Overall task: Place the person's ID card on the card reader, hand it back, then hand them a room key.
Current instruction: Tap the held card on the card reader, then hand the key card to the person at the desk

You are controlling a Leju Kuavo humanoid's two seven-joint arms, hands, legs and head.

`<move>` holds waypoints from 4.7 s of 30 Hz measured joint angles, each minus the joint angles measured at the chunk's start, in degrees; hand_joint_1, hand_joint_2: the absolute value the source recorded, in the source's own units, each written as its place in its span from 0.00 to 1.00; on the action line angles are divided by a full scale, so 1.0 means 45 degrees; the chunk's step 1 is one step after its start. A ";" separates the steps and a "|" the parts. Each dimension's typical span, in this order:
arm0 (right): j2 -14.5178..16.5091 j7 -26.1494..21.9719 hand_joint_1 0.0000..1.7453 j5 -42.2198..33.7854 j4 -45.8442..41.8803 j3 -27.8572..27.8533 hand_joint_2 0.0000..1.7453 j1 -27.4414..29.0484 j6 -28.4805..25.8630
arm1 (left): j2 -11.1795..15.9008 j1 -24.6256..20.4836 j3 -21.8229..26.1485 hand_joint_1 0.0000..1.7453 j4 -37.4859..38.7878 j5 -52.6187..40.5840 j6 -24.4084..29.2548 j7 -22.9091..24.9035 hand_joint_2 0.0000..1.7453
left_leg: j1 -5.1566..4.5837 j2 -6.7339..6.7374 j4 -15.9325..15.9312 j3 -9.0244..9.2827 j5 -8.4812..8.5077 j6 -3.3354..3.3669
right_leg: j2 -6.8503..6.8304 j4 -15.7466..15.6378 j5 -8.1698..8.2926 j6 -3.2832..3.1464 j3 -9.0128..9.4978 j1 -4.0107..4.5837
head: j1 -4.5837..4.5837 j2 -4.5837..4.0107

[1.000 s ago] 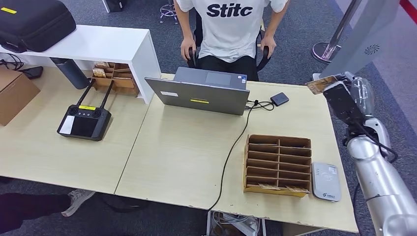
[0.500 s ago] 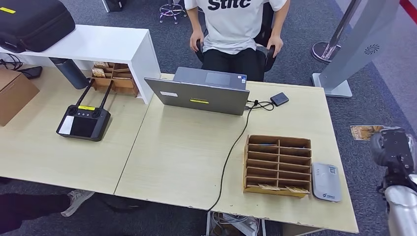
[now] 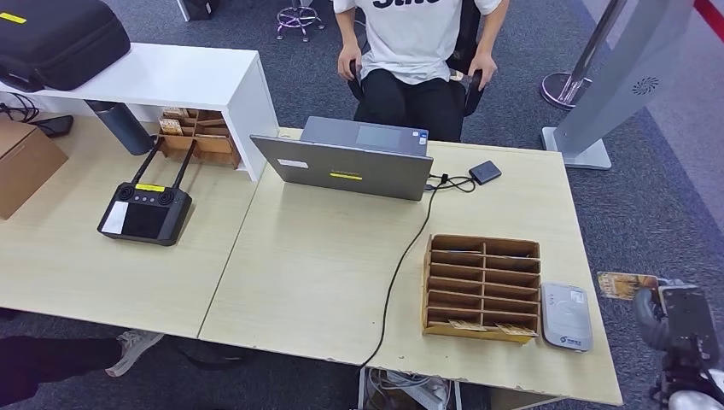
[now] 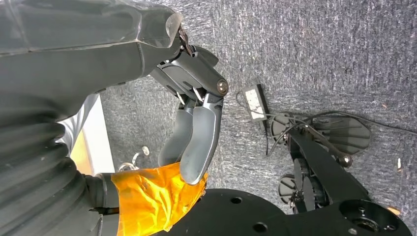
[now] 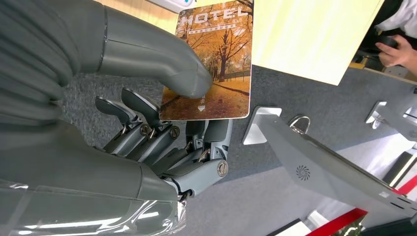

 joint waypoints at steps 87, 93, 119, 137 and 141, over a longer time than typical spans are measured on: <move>0.1017 0.1059 1.00 0.2335 -0.1848 0.6889 1.00 -0.8317 0.3477 | 0.0203 -0.0614 -0.2285 0.00 0.0000 0.0716 -0.0465 -0.0905 1.00 | 0.0026 0.0113 -0.0017 0.0054 0.0108 -0.0083 | 0.0115 0.0019 0.0111 -0.0060 0.0013 0.0025 | -0.0001 0.0000; 0.2396 0.2208 1.00 0.3009 0.1304 0.9244 1.00 -1.1351 0.3948 | 0.0240 -0.0701 -0.2575 0.00 0.0000 0.0375 -0.0670 -0.0386 1.00 | 0.0075 0.0047 -0.0021 0.0034 0.0132 -0.0104 | 0.0067 0.0021 0.0116 -0.0064 0.0016 0.0060 | 0.0004 0.0000; 0.4699 0.3326 0.52 0.4922 0.7204 1.2275 1.00 -1.3066 0.3133 | 0.0238 -0.0661 -0.2715 0.00 0.0000 -0.0142 -0.1146 0.0669 1.00 | 0.0087 0.0040 -0.0022 0.0023 0.0117 -0.0112 | 0.0055 -0.0005 0.0108 -0.0074 0.0009 0.0087 | 0.0004 0.0000; 0.4719 0.3429 1.00 0.4552 0.7048 1.1542 1.00 -1.3484 0.2670 | 0.0238 -0.0648 -0.2715 0.00 0.0000 -0.0172 -0.1127 0.0670 1.00 | 0.0088 0.0042 -0.0021 0.0025 0.0116 -0.0112 | 0.0057 -0.0005 0.0108 -0.0075 0.0008 0.0087 | 0.0002 0.0000; 0.4719 0.3425 1.00 0.4529 0.6947 1.1402 1.00 -1.3574 0.2675 | 0.0238 -0.0648 -0.2715 0.00 0.0000 -0.0172 -0.1128 0.0670 1.00 | 0.0088 0.0042 -0.0021 0.0024 0.0116 -0.0112 | 0.0056 -0.0007 0.0108 -0.0075 0.0009 0.0088 | 0.0004 0.0000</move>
